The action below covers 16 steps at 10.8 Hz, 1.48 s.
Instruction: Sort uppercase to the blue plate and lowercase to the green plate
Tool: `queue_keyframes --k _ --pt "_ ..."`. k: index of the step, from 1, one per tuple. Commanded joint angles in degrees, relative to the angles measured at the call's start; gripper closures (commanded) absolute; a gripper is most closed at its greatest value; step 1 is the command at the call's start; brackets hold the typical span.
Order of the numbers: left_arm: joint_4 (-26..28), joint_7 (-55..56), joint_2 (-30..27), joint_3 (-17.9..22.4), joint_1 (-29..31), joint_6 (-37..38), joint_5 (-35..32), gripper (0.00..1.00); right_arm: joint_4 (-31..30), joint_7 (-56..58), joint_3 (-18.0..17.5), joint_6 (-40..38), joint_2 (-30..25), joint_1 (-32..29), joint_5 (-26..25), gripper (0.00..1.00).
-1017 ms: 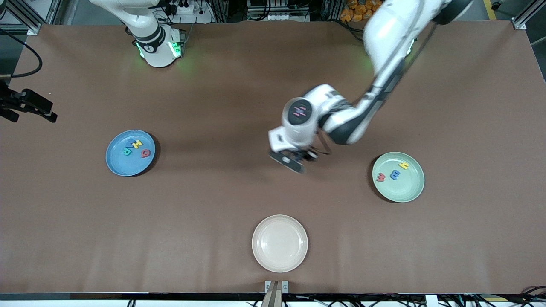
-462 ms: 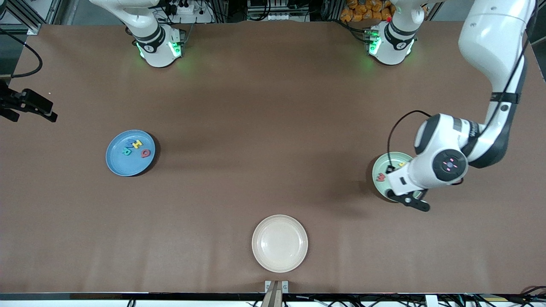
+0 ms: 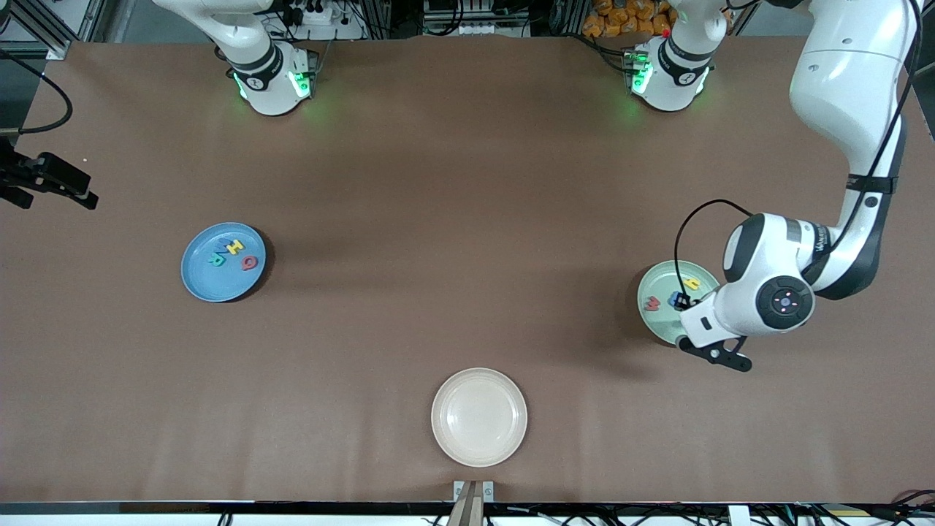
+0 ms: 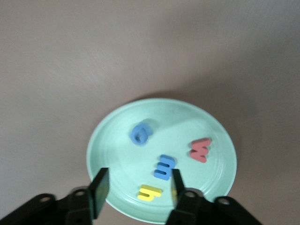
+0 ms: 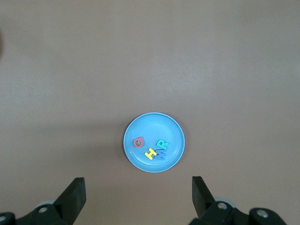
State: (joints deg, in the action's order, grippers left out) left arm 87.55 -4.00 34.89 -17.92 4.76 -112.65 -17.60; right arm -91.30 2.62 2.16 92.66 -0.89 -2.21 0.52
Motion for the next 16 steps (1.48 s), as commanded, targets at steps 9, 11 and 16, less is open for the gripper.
queue_keyframes --k 9,11,16 --pt "-0.54 -0.14 -30.12 9.29 -3.0 18.95 18.81 0.0 -1.43 -0.69 -0.75 -0.11 -1.48 -0.96 0.27 0.0" --pt "-0.63 5.46 -31.89 13.58 -4.83 22.28 23.72 0.0 -1.43 -0.69 -0.75 -0.11 -1.48 -0.96 0.27 0.0" --pt "-0.54 5.94 -33.21 11.52 -5.73 24.84 17.11 0.0 -1.43 -0.69 -0.75 -0.11 -1.31 -0.96 0.27 0.0"
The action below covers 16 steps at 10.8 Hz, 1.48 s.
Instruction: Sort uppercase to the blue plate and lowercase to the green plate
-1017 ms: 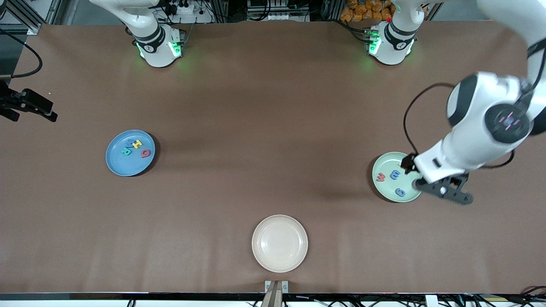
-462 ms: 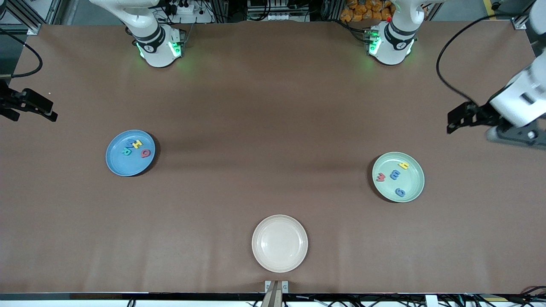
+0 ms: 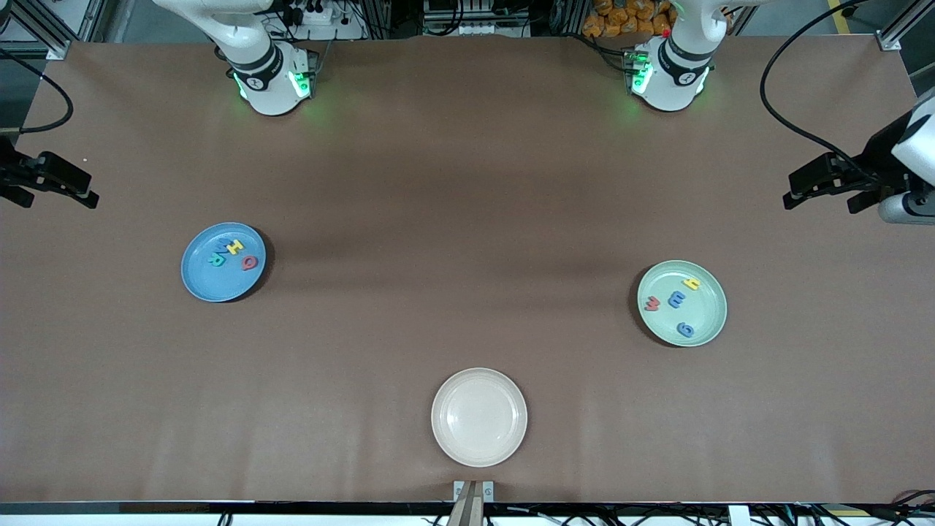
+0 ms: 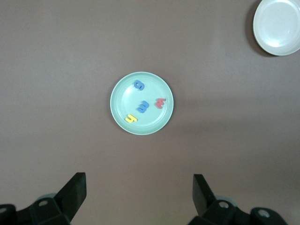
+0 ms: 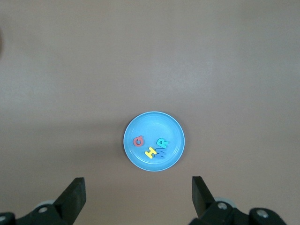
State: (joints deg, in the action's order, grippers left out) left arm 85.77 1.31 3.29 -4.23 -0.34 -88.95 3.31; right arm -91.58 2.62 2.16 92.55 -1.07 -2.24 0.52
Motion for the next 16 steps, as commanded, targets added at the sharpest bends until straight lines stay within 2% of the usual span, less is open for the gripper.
queue_keyframes --k 1,3,7,10,13,16 --pt "1.24 0.71 -2.14 -5.4 -0.54 1.49 -8.1 0.0 -1.14 -0.69 -0.75 0.0 -1.13 -0.92 0.27 0.0" --pt "1.16 1.5 -2.24 -6.49 -0.45 2.81 -8.32 0.0 -1.14 -0.69 -0.75 0.0 -1.13 -0.92 0.27 0.0" --pt "1.24 6.07 -3.56 -4.91 -1.77 3.34 -6.91 0.0 -1.14 -0.69 -0.84 0.0 -1.13 -0.92 0.36 0.0" --pt "1.16 6.51 -4.26 -3.68 -1.95 3.34 -5.26 0.0 -1.14 -0.69 -0.84 0.0 -1.13 -0.92 0.36 0.0" --pt "1.16 6.08 -4.7 0.53 -2.12 3.34 0.19 0.0 -1.14 -0.6 -0.84 0.0 -1.04 -0.84 0.36 0.0" --pt "1.07 5.64 -4.44 0.71 -3.09 3.34 -0.06 0.0 -1.14 -0.6 -0.84 0.09 -1.04 -0.84 0.36 0.0"
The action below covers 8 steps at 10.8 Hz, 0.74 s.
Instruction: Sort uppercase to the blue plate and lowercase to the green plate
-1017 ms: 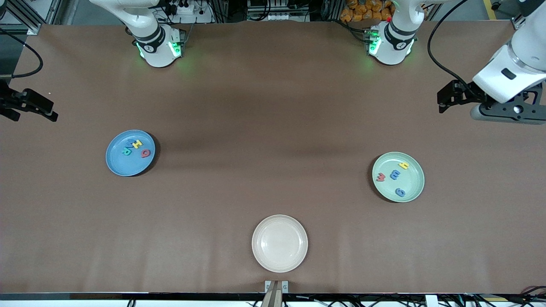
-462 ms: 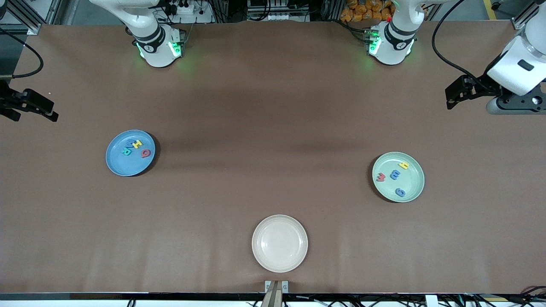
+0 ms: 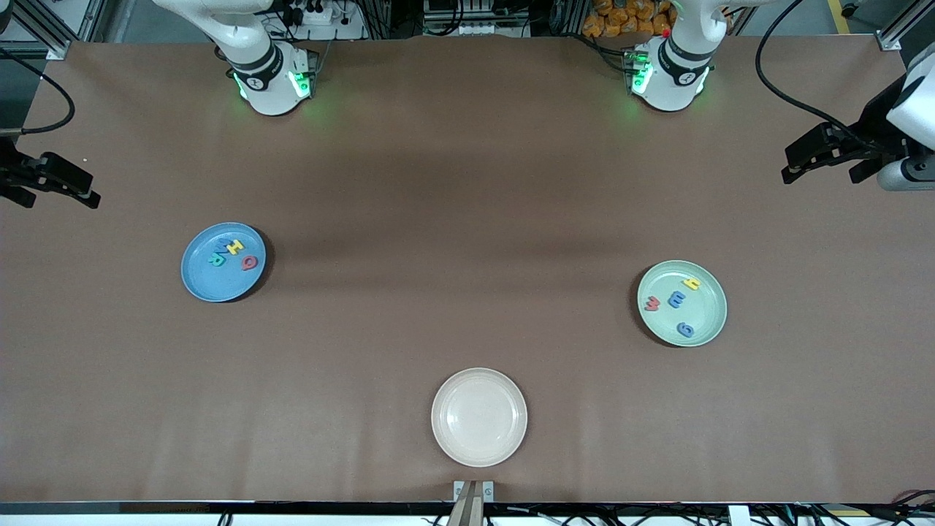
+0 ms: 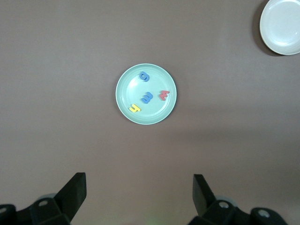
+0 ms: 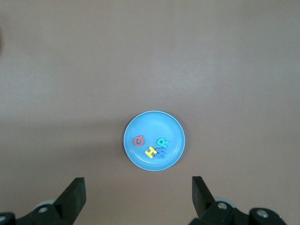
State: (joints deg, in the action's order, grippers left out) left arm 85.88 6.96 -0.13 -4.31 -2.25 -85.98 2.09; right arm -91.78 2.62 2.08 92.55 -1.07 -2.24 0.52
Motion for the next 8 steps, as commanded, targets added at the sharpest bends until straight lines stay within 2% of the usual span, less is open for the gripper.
queue_keyframes --k 1,8 --pt "0.96 0.33 -0.76 0.79 -1.27 0.38 1.16 0.0 -0.94 -0.6 -0.76 0.09 -1.04 -0.84 0.36 0.0" --pt "0.87 0.6 0.12 0.7 -2.68 0.29 -3.23 0.0 -0.85 -0.43 -0.76 0.09 -1.04 -0.75 0.36 0.0"
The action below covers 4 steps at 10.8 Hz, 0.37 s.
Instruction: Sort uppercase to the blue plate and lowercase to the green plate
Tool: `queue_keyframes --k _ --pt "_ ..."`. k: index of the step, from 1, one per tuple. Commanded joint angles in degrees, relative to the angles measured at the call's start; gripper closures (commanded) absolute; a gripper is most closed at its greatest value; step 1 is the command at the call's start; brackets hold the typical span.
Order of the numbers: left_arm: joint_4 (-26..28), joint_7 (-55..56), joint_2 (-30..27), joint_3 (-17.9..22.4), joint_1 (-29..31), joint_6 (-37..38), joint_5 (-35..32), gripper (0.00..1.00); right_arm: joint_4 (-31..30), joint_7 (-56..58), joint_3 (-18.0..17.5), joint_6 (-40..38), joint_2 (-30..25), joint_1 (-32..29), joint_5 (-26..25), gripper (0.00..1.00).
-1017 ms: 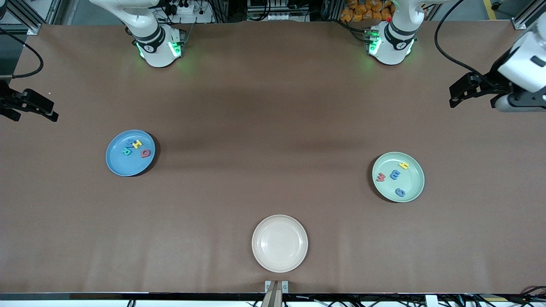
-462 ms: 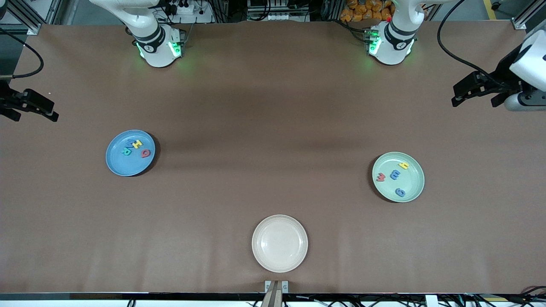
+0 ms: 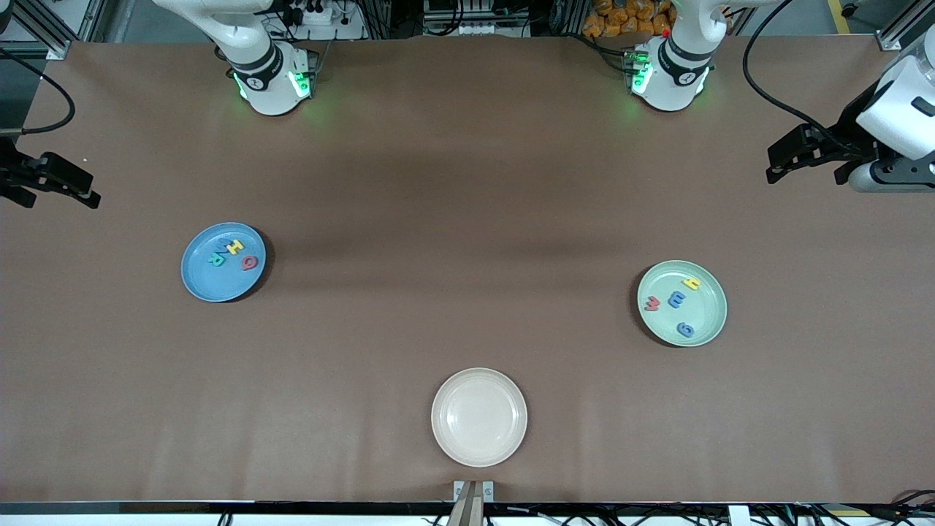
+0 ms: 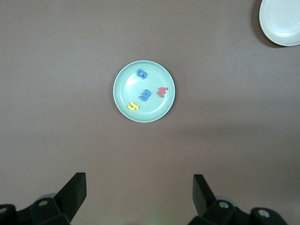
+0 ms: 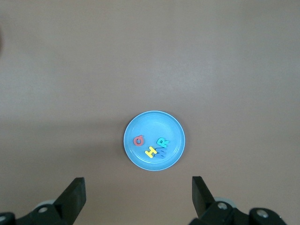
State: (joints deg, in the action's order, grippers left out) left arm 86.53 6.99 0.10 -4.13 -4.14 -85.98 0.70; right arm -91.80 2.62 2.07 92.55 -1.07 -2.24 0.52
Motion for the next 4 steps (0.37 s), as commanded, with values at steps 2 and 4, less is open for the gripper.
queue_keyframes --k 2,4 --pt "-0.05 0.65 -0.18 0.35 -0.87 0.38 -3.68 0.0 -0.84 -0.43 -0.75 0.09 -1.04 -0.75 0.36 0.0" --pt "-0.05 0.83 -0.27 0.26 -0.87 0.29 -3.43 0.0 -0.84 -0.43 -0.75 0.17 -1.04 -0.75 0.53 0.0"
